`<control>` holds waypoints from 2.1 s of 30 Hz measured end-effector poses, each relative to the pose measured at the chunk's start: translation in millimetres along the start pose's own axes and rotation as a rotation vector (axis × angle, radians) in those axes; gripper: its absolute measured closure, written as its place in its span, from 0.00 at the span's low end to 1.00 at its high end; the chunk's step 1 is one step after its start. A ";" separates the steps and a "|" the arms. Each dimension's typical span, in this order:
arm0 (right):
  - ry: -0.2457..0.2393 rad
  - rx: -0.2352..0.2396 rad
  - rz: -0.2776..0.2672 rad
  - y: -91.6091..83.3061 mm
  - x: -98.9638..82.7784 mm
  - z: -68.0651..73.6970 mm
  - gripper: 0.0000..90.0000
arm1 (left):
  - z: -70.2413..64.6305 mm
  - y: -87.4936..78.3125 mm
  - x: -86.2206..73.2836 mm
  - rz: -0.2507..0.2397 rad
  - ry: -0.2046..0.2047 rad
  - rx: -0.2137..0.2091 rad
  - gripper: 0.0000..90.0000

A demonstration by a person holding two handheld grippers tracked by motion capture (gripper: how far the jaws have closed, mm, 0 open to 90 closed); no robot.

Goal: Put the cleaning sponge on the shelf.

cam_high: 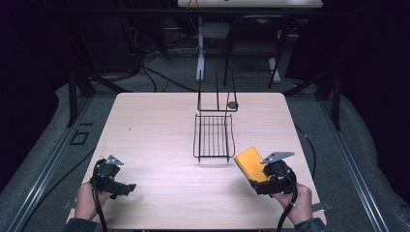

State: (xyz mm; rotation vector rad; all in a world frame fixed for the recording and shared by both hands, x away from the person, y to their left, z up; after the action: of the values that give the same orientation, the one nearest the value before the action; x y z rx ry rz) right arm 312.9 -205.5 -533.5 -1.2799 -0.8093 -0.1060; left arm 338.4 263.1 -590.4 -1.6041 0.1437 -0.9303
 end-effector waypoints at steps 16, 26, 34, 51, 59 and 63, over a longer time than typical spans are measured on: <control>-0.021 -0.007 -0.025 -1.6 24.5 5.0 0.28 | -1.8 0.7 1.0 -0.006 0.011 -0.006 0.09; -0.041 -0.008 -0.049 -2.6 41.4 10.4 0.28 | -2.9 -0.8 1.6 -0.020 0.017 -0.023 0.07; -0.051 0.000 -0.054 0.9 54.0 16.2 0.28 | -3.9 0.0 1.6 -0.017 0.025 -0.020 0.08; -0.091 0.003 -0.056 13.1 84.6 24.7 0.28 | -5.2 0.7 1.7 -0.013 0.032 -0.023 0.08; -0.089 0.006 -0.059 23.3 97.7 27.8 0.28 | -4.9 0.4 1.6 -0.016 0.030 -0.020 0.08; -0.085 0.011 -0.052 29.2 102.0 30.3 0.28 | -4.9 0.3 1.4 -0.014 0.031 -0.023 0.08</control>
State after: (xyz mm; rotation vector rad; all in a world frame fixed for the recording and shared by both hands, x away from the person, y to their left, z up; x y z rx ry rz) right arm 387.0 -133.2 -495.3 -1.2603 -0.9152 -0.0892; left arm 336.3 258.4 -590.2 -1.6137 0.1656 -0.9675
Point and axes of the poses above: each handheld gripper's, and its own axes: y roughly forward along the jaws, x roughly out of its top, z roughly to its left, the point moved 6 cm from there along y, roughly forward along the jaws, and after that the axes turned 7 degrees about y, right-handed, at the moved point
